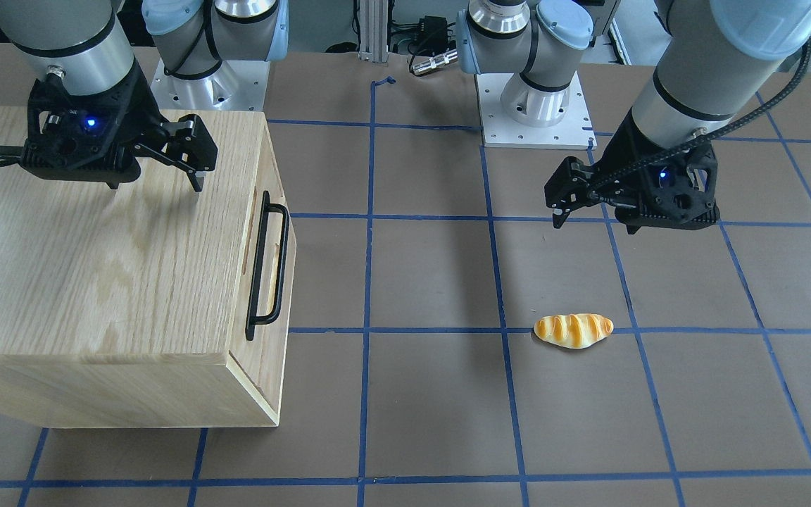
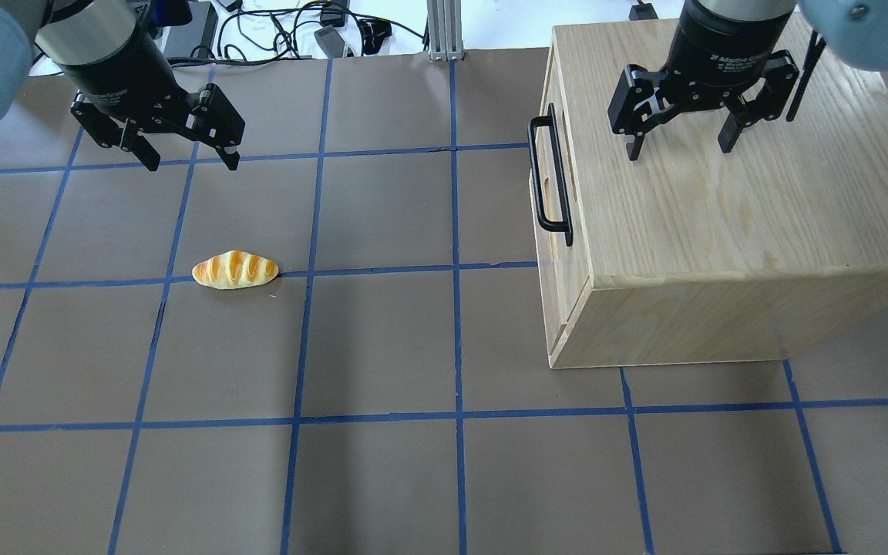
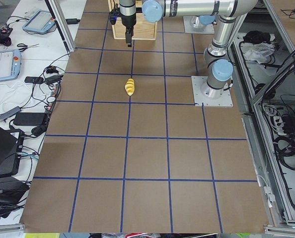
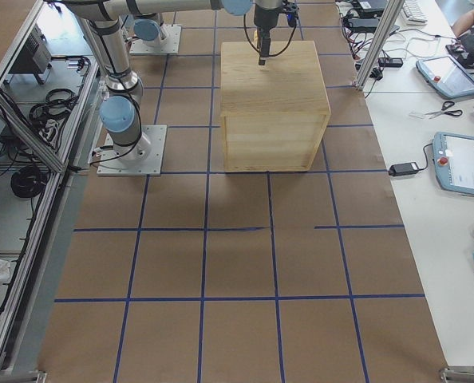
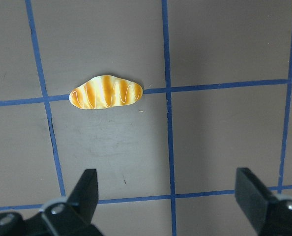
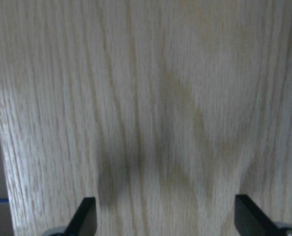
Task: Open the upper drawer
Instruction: 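Reach the left gripper toward the black handle of the upper drawer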
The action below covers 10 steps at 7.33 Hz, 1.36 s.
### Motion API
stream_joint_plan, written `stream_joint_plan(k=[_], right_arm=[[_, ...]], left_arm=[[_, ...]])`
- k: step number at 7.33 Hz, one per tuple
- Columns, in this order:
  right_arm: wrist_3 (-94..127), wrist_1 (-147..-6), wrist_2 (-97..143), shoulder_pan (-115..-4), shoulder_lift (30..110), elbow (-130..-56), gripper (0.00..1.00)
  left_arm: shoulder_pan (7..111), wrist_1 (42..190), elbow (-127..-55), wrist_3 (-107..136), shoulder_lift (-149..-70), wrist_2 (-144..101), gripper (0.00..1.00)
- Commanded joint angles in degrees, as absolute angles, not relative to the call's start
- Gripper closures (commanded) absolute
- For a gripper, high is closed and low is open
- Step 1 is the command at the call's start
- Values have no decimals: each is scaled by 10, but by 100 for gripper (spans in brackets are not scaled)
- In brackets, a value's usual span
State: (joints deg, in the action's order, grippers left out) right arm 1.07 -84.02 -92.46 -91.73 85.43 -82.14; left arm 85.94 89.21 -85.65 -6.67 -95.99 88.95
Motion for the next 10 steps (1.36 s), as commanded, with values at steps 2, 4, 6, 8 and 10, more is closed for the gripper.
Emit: stream_joint_plan(k=[2,4,6,8,10], right_arm=[[11,-840,-925,-917,854,-821,0],[11,-840,-925,-917,854,-821,0],[11,-840,-925,-918,854,-821,0],[11,-840,-925,-918,854,-821,0],[11,-840,-925,-917,854,-821,0]], left_arm=[[874,820,-855,77,-995,791,0],[922,793,-855,189,-1035,700,0],[974,716,-856,237,-1076,646,0],[1000,652,-856,295,-1101,577,0],[1046,625,-855,325,-1111,584,0]])
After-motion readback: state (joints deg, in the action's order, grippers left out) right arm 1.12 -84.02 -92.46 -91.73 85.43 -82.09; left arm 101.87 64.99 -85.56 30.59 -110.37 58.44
